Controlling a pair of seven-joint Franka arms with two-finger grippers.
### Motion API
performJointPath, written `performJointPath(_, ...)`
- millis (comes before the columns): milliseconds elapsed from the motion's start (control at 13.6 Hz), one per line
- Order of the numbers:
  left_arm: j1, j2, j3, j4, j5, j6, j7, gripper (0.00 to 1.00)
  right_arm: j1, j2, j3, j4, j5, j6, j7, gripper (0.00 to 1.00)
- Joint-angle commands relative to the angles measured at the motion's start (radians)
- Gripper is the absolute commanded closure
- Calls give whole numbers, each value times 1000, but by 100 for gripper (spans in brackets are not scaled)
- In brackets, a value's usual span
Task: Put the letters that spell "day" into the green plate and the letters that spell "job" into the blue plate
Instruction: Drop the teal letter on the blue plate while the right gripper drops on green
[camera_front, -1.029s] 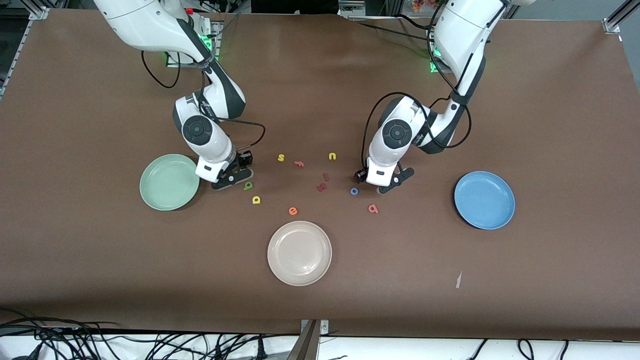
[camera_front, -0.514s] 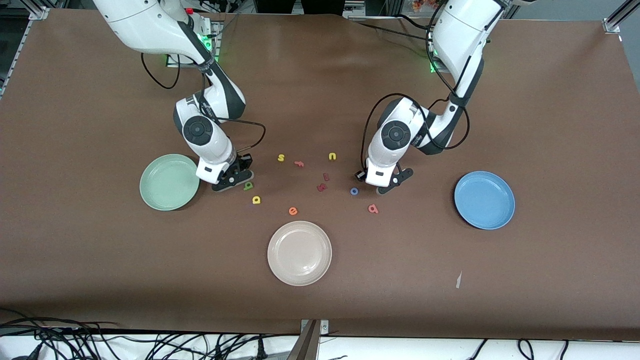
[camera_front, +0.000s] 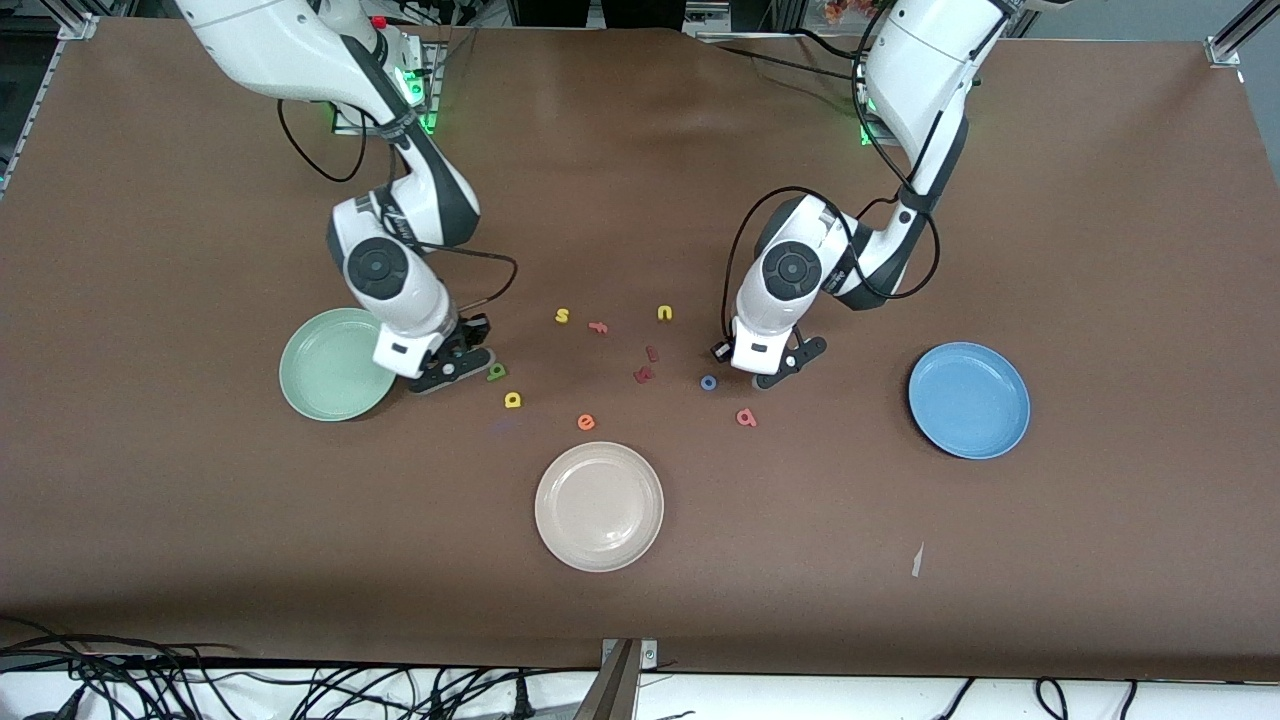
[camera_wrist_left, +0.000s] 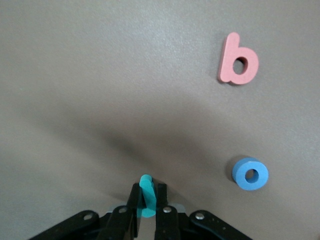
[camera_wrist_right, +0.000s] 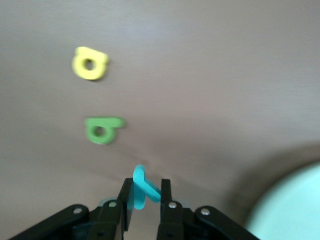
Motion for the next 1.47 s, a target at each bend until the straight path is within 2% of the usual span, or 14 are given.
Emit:
performJointPath(0, 34, -13, 16, 104, 29, -213, 115, 100, -2, -59, -99, 22, 0, -130, -136, 100)
performJointPath(73, 68, -21, 14, 138, 29, -290, 204, 100, -2, -68, -128, 21, 0, -139, -172, 100)
performJointPath(220, 141, -68, 14, 144, 30, -376, 400, 100, -5, -59, -188, 6, 2, -142, -262, 100)
performJointPath(441, 256, -114, 17, 140, 35, -460, 724, 100, -10, -52, -220, -57, 11, -92, -304, 100)
performJointPath(588, 341, -116, 16, 135, 93, -462, 939, 100, -15, -53, -243, -137, 11, -21, -304, 89)
performJointPath(661, 373, -116, 16, 132, 128, -464, 1028, 100, -16, -53, -248, -158, 12, -3, -295, 48)
performJointPath(735, 407, -116, 14, 131, 167, -464, 1135, 100, -21, -52, -250, -160, 14, -3, -289, 2)
performJointPath(882, 461, -110, 14, 129, 199, -462, 1292, 100, -19, -77, -243, -153, 18, -45, -238, 0)
performJointPath(1029, 514, -82, 14, 131, 201, -444, 1416, 100, -18, -104, -210, -87, 17, -122, -168, 0)
performJointPath(1102, 527, -62, 14, 129, 201, -403, 1458, 89, -13, -98, -193, -30, 18, -181, -143, 0)
performJointPath(1249, 533, -50, 14, 137, 199, -396, 1466, 7, -5, -76, -126, 54, 23, -231, -15, 0)
performJointPath(1323, 533, -51, 13, 144, 187, -398, 1447, 0, -4, -62, -92, 76, 21, -230, 65, 0)
performJointPath(1396, 527, -57, 13, 149, 181, -398, 1435, 0, -2, -40, -58, 105, 21, -230, 139, 0)
